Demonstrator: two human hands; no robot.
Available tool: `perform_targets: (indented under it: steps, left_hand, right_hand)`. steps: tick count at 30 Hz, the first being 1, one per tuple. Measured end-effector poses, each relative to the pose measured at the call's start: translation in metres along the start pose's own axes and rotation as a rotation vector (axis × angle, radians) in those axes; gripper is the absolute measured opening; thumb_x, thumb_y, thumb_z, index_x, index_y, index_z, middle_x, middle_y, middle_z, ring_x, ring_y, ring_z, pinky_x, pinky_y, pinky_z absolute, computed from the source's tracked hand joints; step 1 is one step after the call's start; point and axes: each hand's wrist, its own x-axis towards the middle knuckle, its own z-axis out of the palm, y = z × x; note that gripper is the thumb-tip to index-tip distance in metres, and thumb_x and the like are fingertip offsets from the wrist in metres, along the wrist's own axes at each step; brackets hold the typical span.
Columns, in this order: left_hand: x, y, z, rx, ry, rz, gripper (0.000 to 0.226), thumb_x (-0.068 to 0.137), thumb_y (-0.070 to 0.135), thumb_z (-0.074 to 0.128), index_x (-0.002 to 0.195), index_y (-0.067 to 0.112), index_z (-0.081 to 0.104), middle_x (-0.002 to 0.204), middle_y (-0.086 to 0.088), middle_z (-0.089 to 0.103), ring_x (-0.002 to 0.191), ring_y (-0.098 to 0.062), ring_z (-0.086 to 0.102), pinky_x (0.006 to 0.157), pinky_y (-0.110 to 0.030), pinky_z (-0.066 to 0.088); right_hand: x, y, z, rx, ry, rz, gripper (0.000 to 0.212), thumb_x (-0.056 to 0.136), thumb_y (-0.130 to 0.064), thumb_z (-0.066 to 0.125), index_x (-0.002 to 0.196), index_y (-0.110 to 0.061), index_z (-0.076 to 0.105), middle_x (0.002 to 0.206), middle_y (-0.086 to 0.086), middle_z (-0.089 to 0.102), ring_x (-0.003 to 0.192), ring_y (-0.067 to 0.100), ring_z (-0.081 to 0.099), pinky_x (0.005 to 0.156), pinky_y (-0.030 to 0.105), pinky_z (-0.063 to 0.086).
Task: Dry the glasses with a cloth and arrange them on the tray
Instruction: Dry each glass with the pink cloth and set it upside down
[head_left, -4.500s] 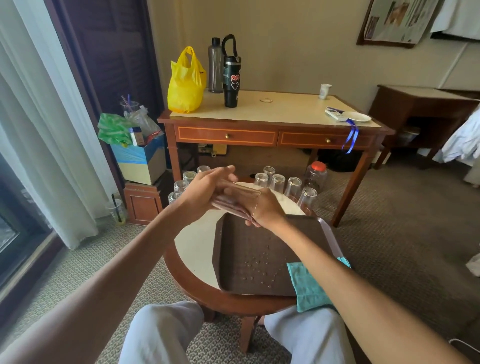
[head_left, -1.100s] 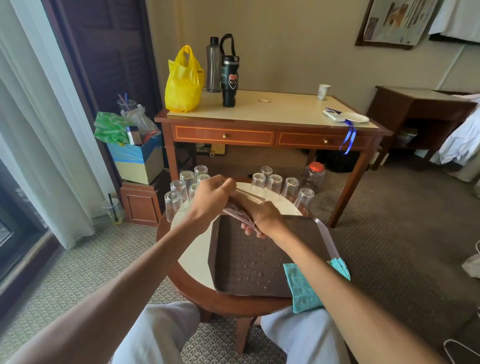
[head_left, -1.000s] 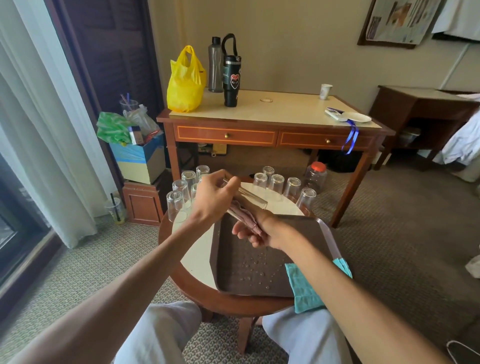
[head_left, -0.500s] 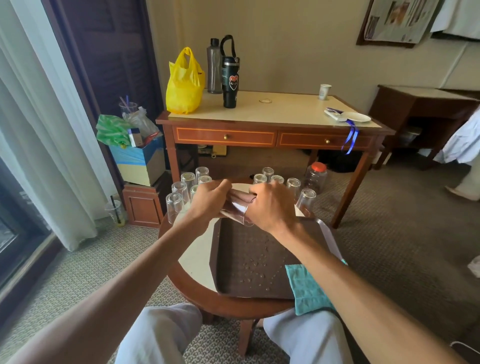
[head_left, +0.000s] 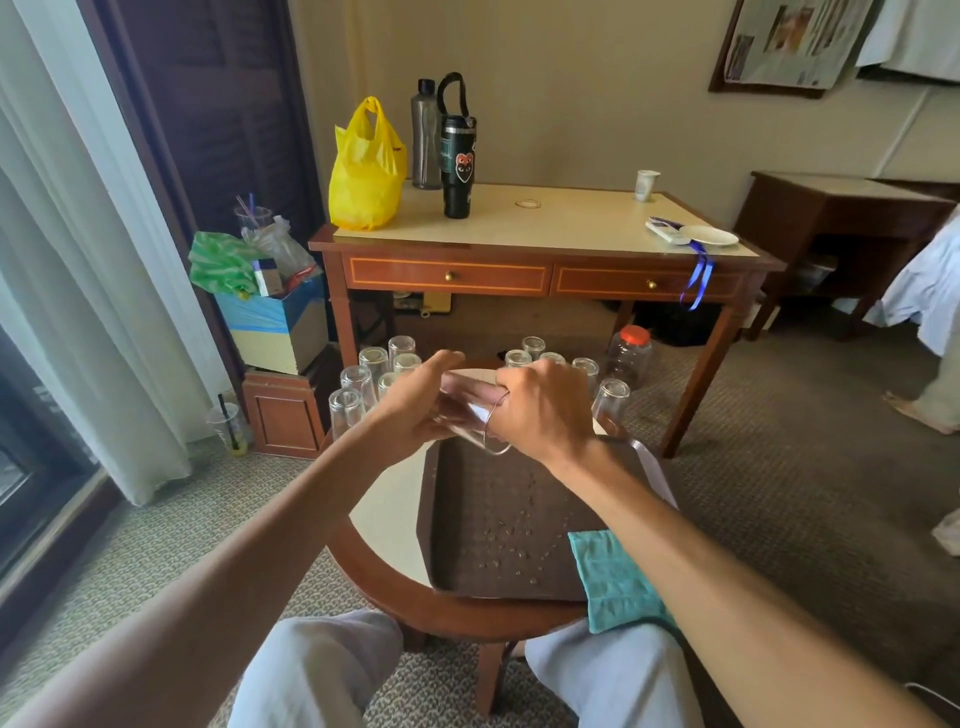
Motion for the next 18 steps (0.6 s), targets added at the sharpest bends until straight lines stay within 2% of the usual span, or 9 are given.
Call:
perform_targets:
  steps: [2, 5, 7, 9, 10, 12, 15, 18]
  left_hand:
    - [0.001, -0.003, -0.002, 0.034, -0.022, -0.069, 0.031, 0.101, 0.038, 0.061, 0.115, 0.011, 0.065, 0.097, -0.012, 0.073, 0.080, -0.021, 0.075, 0.062, -0.029, 0.058]
    - [0.006, -0.010, -0.004, 0.170, 0.031, 0.079, 0.029, 0.101, 0.031, 0.062, 0.115, 0.007, 0.069, 0.090, -0.008, 0.075, 0.076, -0.017, 0.076, 0.061, -0.027, 0.060]
    - [0.010, -0.013, -0.005, 0.221, 0.080, 0.233, 0.030, 0.100, 0.032, 0.064, 0.114, 0.006, 0.068, 0.092, -0.010, 0.073, 0.085, -0.022, 0.076, 0.074, -0.037, 0.064]
    - [0.011, -0.012, -0.007, 0.230, 0.114, 0.359, 0.028, 0.096, 0.034, 0.068, 0.108, 0.008, 0.067, 0.093, -0.009, 0.072, 0.091, -0.025, 0.074, 0.084, -0.043, 0.064]
    - [0.011, -0.012, -0.007, 0.229, 0.119, 0.412, 0.027, 0.094, 0.035, 0.070, 0.104, 0.010, 0.067, 0.092, -0.008, 0.072, 0.091, -0.025, 0.074, 0.084, -0.042, 0.063]
    - [0.012, -0.015, -0.010, 0.225, 0.127, 0.478, 0.029, 0.089, 0.039, 0.073, 0.099, 0.012, 0.068, 0.089, -0.005, 0.072, 0.091, -0.023, 0.074, 0.081, -0.039, 0.063]
    - [0.012, -0.019, -0.012, 0.199, 0.155, 0.541, 0.027, 0.092, 0.036, 0.072, 0.100, 0.010, 0.069, 0.092, -0.005, 0.071, 0.093, -0.023, 0.074, 0.076, -0.034, 0.063]
    - [0.013, -0.017, -0.015, 0.165, 0.163, 0.580, 0.026, 0.092, 0.037, 0.070, 0.101, 0.012, 0.070, 0.097, -0.010, 0.071, 0.092, -0.024, 0.073, 0.069, -0.027, 0.059]
  right_hand:
    - [-0.002, 0.006, 0.007, -0.081, -0.065, -0.045, 0.044, 0.080, -0.049, 0.065, 0.054, -0.014, 0.066, 0.044, 0.003, 0.054, 0.039, 0.021, 0.043, 0.050, 0.022, 0.023]
    - [-0.014, 0.004, 0.016, 0.061, -0.132, 0.106, 0.035, 0.083, -0.039, 0.060, 0.059, -0.015, 0.064, 0.048, 0.000, 0.053, 0.043, 0.024, 0.052, 0.045, 0.022, 0.026]
    - [-0.019, -0.006, 0.016, 0.248, -0.235, 0.374, 0.038, 0.092, -0.043, 0.060, 0.069, -0.014, 0.070, 0.056, -0.001, 0.061, 0.045, 0.015, 0.054, 0.041, 0.023, 0.032]
    - [-0.018, -0.018, 0.013, 0.660, -0.497, 0.780, 0.050, 0.094, -0.053, 0.061, 0.079, -0.007, 0.072, 0.060, 0.002, 0.064, 0.039, 0.008, 0.051, 0.040, 0.024, 0.040]
    - [-0.017, -0.024, 0.013, 0.876, -0.643, 0.981, 0.060, 0.093, -0.060, 0.057, 0.080, -0.004, 0.072, 0.062, 0.004, 0.064, 0.039, 0.009, 0.047, 0.039, 0.023, 0.037]
    - [-0.018, -0.031, 0.010, 1.153, -0.862, 1.216, 0.068, 0.093, -0.069, 0.045, 0.075, -0.008, 0.069, 0.057, 0.000, 0.058, 0.040, 0.007, 0.041, 0.038, 0.018, 0.029]
    - [-0.017, -0.026, 0.010, 1.286, -0.953, 1.287, 0.062, 0.102, -0.057, 0.035, 0.082, -0.008, 0.067, 0.049, -0.007, 0.049, 0.039, 0.003, 0.040, 0.037, 0.013, 0.029]
    - [-0.017, -0.013, 0.011, 1.330, -1.011, 1.197, 0.061, 0.106, -0.049, 0.029, 0.092, -0.007, 0.070, 0.052, -0.007, 0.047, 0.038, 0.002, 0.038, 0.037, 0.012, 0.026]
